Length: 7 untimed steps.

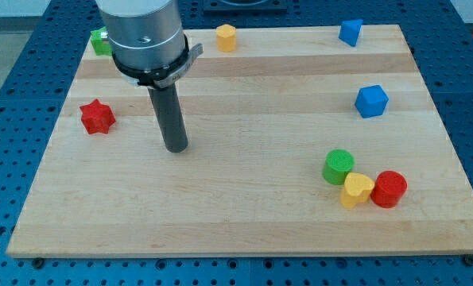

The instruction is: Move your arm towards the left of green circle

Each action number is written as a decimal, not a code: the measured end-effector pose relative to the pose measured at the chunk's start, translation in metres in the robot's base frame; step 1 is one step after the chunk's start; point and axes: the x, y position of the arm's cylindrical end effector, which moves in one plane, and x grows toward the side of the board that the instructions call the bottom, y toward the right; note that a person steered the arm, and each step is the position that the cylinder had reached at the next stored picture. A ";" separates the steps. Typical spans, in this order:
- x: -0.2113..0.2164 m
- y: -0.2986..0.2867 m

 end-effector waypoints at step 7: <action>0.010 0.150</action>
